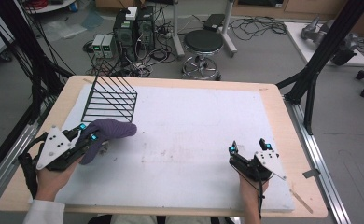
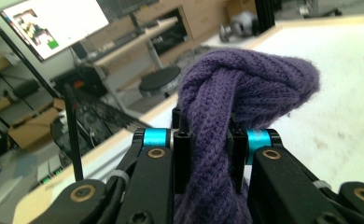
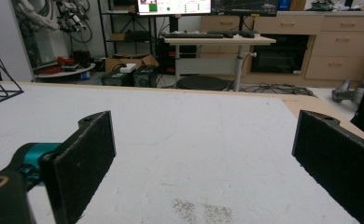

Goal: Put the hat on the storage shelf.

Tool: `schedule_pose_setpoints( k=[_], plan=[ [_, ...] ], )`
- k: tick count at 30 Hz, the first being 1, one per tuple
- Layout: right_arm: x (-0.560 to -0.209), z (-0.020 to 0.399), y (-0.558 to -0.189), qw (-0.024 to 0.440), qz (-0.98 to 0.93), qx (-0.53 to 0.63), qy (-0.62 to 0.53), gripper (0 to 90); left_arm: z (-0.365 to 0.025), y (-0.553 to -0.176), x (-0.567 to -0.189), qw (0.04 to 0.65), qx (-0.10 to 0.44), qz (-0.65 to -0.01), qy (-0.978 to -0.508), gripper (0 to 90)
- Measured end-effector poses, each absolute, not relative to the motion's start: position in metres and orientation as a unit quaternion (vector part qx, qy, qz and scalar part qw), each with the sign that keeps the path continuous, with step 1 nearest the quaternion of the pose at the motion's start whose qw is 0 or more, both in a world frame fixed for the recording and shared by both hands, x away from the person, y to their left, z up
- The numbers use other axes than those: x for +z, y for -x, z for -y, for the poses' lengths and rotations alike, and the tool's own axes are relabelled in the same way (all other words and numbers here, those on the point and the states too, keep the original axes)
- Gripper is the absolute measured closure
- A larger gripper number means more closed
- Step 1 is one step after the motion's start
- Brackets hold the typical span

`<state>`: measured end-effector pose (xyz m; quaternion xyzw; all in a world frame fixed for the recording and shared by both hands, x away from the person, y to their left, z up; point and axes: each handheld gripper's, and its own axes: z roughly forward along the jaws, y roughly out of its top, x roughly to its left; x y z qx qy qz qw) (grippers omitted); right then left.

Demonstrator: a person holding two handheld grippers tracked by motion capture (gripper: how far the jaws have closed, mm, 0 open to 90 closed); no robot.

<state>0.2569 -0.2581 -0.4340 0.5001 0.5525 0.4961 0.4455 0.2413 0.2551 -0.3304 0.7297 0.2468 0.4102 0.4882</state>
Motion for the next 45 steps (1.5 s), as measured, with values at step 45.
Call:
schedule_pose_setpoints(
  k=[45],
  plan=[
    [-0.382, 0.115, -0.319, 0.315, -0.615, 0.680, -0.243, 5.2, -0.183, -0.269, -0.272, 0.663, 0.379, -0.150, -0.628, 78.2]
  ],
)
